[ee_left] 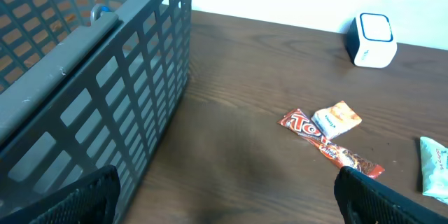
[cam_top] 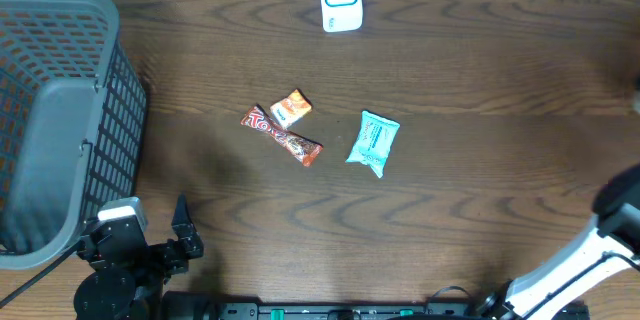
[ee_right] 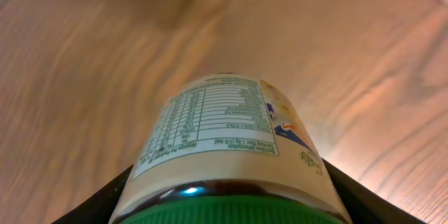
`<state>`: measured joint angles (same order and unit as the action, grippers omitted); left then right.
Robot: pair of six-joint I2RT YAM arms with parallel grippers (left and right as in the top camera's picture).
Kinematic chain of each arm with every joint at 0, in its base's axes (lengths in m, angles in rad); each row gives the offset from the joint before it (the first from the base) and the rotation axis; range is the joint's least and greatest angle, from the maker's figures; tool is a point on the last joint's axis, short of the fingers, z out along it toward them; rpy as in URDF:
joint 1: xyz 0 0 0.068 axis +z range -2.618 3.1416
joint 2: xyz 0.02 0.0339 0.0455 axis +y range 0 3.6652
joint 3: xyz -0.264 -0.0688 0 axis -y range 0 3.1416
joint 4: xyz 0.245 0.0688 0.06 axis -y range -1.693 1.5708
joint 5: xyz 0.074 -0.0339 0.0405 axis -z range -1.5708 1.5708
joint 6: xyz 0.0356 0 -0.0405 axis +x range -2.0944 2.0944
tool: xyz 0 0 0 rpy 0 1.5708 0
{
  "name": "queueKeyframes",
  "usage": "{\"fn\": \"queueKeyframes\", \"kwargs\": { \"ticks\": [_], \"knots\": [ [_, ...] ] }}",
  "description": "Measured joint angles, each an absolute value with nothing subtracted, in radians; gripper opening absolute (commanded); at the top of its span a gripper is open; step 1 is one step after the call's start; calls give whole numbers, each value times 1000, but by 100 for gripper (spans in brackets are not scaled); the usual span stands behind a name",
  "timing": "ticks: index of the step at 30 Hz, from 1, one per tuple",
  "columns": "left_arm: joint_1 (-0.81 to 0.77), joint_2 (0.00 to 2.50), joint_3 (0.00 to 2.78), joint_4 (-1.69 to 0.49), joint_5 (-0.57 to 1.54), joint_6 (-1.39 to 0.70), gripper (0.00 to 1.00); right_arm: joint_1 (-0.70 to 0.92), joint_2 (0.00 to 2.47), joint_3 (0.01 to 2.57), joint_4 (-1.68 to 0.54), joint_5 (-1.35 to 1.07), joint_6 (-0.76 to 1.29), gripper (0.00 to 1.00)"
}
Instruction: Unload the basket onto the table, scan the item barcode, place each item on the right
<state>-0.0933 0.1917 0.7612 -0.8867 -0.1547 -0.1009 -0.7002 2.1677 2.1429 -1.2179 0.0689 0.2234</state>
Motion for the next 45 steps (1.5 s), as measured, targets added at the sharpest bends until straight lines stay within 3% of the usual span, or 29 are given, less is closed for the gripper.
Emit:
{"fn": "queueKeyframes", "kwargs": {
  "ticks": [9, 12, 15, 16, 28, 38, 45],
  "knots": [
    [-93, 192, 762, -887, -155, -101, 98, -903, 2333, 2143, -1199, -40, 231, 58],
    [-93, 192, 762, -887, -155, -101, 98, -911, 2405, 2143, -1202, -67, 231, 70],
    [-93, 192, 762, -887, -155, -101, 98, -910, 2459, 2141, -1204, -89, 238, 96],
    [-93, 192, 762, -887, -155, -101, 98, -910, 2465, 2140, -1209, -90, 239, 99],
    [-93, 192, 762, -887, -155, -101, 98, -905, 2419, 2139, -1209, -103, 234, 99],
    [-93, 192, 762, -887, -154, -101, 98, -853, 2076, 2138, -1269, -125, 234, 99],
    [-93, 192, 762, -887, -155, -101, 98, -717, 1899, 2143, -1360, -339, 235, 99]
  ]
}}
